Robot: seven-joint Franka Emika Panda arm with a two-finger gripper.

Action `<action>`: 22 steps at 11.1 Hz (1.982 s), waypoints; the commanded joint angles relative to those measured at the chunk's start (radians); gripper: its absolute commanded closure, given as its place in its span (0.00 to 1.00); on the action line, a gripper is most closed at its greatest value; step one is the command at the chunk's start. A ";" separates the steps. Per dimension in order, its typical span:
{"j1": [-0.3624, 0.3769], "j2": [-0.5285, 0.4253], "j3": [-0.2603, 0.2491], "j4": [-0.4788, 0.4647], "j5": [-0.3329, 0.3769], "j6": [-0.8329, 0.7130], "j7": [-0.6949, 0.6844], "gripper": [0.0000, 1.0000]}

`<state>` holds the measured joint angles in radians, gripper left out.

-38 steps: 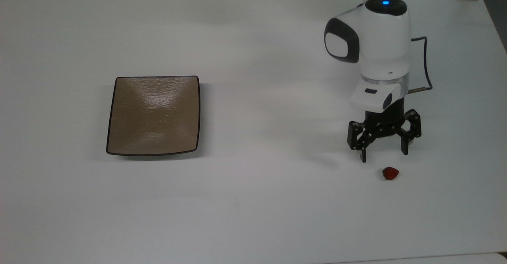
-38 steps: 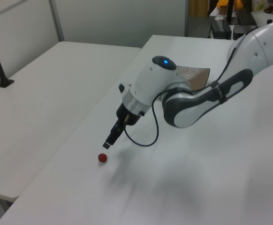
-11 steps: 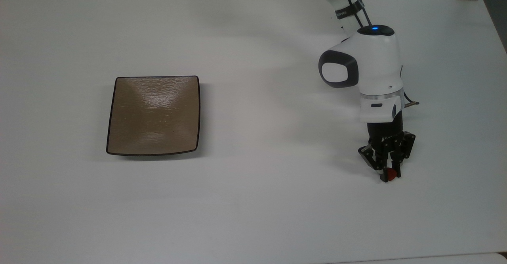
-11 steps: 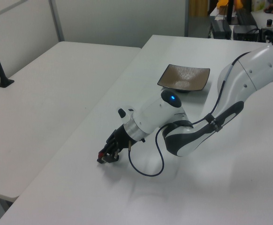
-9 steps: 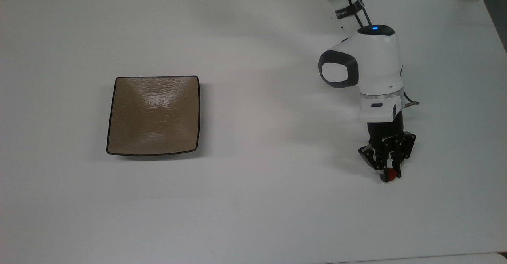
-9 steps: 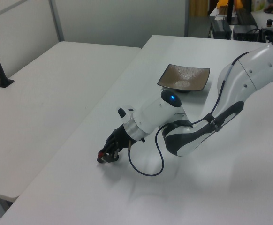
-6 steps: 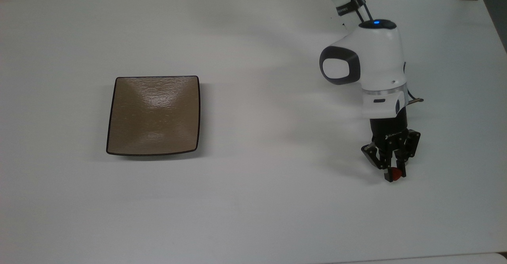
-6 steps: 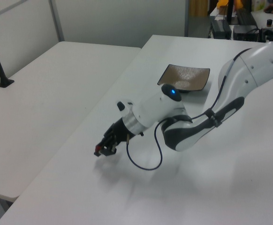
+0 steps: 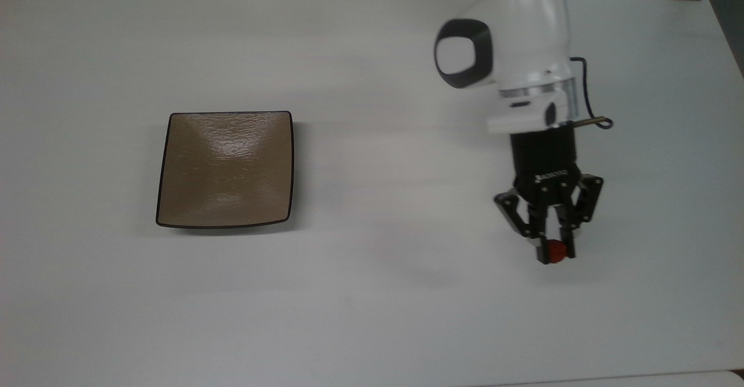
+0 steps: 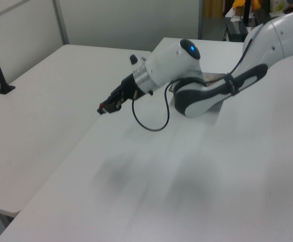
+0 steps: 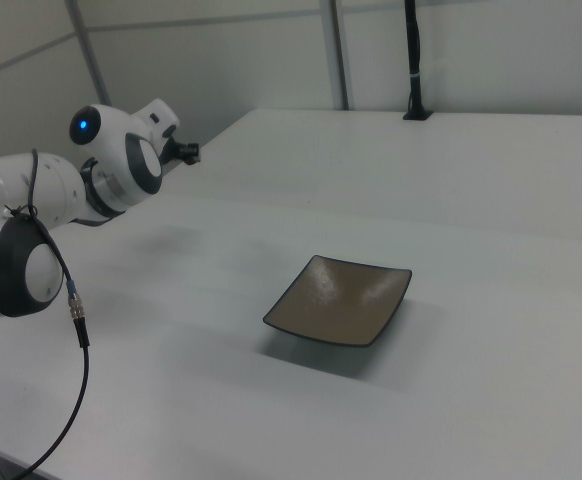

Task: Strawberries on a ceramic plate
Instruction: 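Lift the held strawberry and carry it over the brown plate, then lower the strawberry onto the plate and open the gripper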

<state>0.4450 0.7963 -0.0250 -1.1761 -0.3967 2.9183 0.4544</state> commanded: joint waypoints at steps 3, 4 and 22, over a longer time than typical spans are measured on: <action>-0.146 -0.290 0.079 -0.253 -0.002 -0.105 0.013 0.70; -0.170 -0.328 0.083 -0.282 -0.001 -0.129 0.013 0.69; -0.638 -0.605 0.128 -0.727 0.733 -0.272 -0.947 0.69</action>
<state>-0.1592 0.2442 0.0946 -1.8018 0.1984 2.6615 -0.2786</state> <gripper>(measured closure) 0.678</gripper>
